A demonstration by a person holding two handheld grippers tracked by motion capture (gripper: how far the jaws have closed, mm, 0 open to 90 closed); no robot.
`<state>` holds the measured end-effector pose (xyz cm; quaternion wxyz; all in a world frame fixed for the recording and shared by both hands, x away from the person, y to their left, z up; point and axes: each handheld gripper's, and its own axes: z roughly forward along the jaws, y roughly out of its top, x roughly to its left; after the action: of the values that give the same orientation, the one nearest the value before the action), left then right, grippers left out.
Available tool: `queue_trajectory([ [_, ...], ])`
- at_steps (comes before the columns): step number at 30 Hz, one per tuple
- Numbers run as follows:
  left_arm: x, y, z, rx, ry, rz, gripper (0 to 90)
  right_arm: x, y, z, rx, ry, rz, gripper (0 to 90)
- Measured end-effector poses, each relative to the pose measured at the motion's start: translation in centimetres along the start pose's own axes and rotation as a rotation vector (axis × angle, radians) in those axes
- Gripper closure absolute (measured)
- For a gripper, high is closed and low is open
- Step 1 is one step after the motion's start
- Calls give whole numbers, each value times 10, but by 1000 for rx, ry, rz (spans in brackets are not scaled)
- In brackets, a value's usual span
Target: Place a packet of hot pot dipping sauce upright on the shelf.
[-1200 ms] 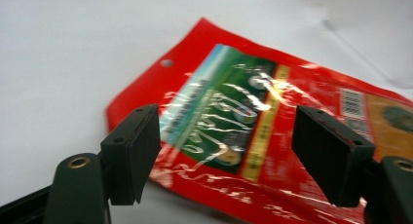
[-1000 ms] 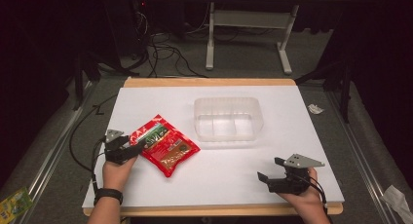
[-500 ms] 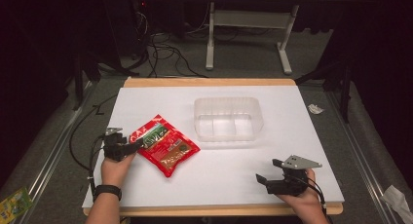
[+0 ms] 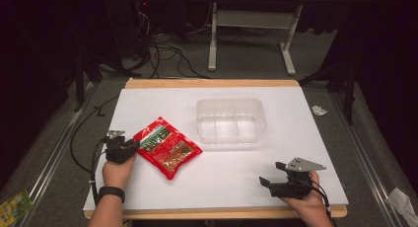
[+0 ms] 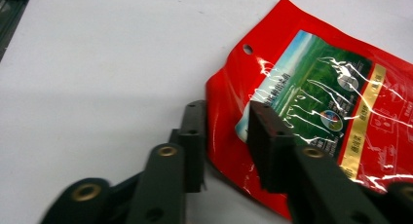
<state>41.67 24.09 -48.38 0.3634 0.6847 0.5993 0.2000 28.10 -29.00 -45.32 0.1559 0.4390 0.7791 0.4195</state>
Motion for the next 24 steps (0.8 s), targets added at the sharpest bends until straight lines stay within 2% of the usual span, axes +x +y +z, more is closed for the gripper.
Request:
queue_trajectory([
  [7, -2, -1, 0, -2, -16, 18, 823, 1, -1, 1, 7, 16, -4, 149],
  [12, -1, -2, 0, -1, -34, 11, 856, 2, -1, 2, 15, 23, -12, 153],
  [15, -2, -3, -1, -10, -46, 23, 873, 2, 0, -1, -6, 12, -6, 152],
  [20, 0, -3, -3, -28, -64, 21, 878, -1, 2, -5, -41, -13, -7, 146],
  [24, 0, -4, -5, -51, -70, 22, 879, -2, 5, -11, -60, -11, -9, 150],
])
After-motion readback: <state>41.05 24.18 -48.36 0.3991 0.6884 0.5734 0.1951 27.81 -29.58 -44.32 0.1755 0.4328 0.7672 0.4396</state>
